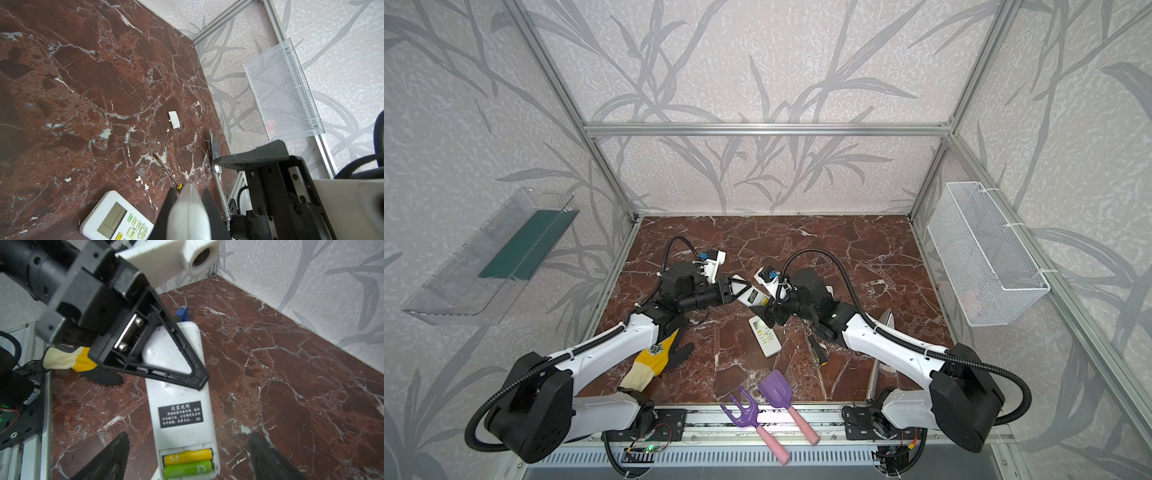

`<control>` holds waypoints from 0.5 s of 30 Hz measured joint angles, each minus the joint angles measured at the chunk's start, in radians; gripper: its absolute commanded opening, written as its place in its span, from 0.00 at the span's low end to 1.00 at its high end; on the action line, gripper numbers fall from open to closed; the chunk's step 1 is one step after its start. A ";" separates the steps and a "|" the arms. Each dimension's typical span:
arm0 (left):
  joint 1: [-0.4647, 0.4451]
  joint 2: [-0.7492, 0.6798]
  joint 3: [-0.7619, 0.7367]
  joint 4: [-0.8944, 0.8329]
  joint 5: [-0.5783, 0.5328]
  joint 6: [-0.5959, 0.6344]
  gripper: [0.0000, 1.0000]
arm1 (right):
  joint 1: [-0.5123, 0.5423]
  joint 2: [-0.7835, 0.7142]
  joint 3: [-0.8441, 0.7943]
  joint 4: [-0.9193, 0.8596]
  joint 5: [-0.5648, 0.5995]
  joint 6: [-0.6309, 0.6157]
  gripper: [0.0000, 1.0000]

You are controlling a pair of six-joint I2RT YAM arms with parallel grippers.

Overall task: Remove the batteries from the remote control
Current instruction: 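Move the right gripper to the held remote and grasp its end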

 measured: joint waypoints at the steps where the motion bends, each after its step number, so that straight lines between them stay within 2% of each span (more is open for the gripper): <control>1: 0.000 -0.002 0.000 0.001 0.008 0.000 0.00 | 0.000 0.016 0.014 -0.003 0.002 -0.008 0.89; 9: -0.002 -0.006 0.000 0.007 0.032 0.005 0.00 | 0.001 0.110 0.094 -0.023 -0.029 -0.028 0.88; 15: -0.002 -0.006 0.000 0.007 0.035 0.005 0.00 | 0.006 0.142 0.103 -0.025 -0.045 -0.028 0.81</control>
